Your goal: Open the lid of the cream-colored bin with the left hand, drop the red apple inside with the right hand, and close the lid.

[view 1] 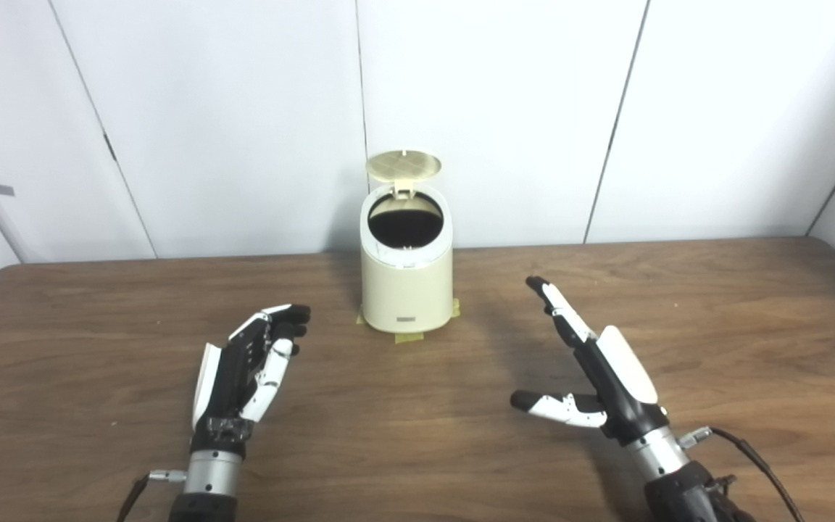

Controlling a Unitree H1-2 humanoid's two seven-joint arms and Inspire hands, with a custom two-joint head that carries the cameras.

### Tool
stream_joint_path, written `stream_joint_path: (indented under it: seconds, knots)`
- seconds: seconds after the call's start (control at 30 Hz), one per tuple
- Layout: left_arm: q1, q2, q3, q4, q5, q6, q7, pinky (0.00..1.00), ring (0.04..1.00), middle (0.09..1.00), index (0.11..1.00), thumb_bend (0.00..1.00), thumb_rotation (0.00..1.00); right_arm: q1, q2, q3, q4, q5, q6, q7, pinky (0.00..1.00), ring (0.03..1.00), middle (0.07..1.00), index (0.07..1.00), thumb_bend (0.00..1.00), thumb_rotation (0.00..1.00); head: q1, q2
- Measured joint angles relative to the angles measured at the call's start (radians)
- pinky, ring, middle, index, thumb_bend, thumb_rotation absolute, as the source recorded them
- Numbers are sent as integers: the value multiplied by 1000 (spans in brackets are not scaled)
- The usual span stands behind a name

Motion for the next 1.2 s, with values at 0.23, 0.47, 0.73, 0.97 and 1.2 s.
stream_joint_path:
  seconds: [0.23, 0.47, 0.73, 0.97, 1.2]
  knots:
    - [-50, 66, -9, -34, 121, 53, -20, 776, 849, 858, 853, 599, 952, -6, 17, -32, 17, -64, 18, -5, 865, 946, 975, 969, 488, 856, 3, -11]
    - [-373, 123, -56, -137, 342, 371, -147, 853, 929, 943, 930, 746, 977, -20, 27, -30, 33, -108, 34, -11, 821, 921, 960, 956, 535, 896, 5, -15]
    - [-772, 166, -217, -167, 615, 631, -386, 1000, 1000, 982, 957, 833, 1000, -29, 23, -15, 38, -124, 34, 8, 821, 921, 962, 959, 575, 915, -3, -20]
    - [-821, 146, -294, -49, 743, 658, -490, 1000, 1000, 962, 917, 881, 969, -28, 20, -11, 36, -133, 41, 32, 820, 923, 958, 953, 570, 894, -3, -29]
    - [-867, 91, -280, -13, 768, 659, -510, 1000, 1000, 962, 925, 867, 933, -30, 21, -11, 40, -132, 43, 45, 819, 922, 959, 947, 554, 855, -5, -41]
